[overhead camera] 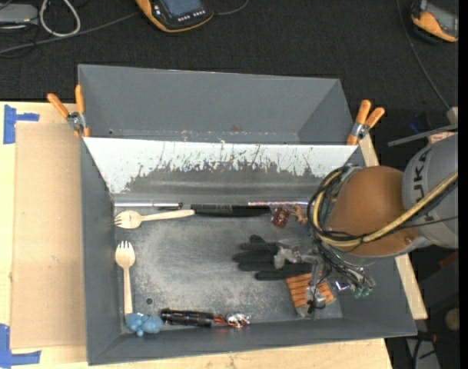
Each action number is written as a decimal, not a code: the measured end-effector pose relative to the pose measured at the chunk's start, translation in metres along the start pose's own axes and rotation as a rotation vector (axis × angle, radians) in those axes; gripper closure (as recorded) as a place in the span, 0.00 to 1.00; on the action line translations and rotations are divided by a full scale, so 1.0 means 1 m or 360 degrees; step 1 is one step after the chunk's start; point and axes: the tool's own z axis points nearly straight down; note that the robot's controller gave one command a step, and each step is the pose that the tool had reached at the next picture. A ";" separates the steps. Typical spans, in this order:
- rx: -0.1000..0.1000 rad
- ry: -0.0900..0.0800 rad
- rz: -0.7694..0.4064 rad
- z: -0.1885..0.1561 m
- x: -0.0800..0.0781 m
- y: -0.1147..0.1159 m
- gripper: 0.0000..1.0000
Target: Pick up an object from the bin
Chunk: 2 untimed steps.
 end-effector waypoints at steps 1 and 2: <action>0.0004 -0.0011 -0.0012 0.008 0.003 0.001 1.00; 0.0001 -0.0007 -0.0017 0.004 0.006 0.003 1.00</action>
Offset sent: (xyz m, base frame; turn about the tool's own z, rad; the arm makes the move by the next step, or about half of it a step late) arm 0.0000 0.0000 0.0000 0.0000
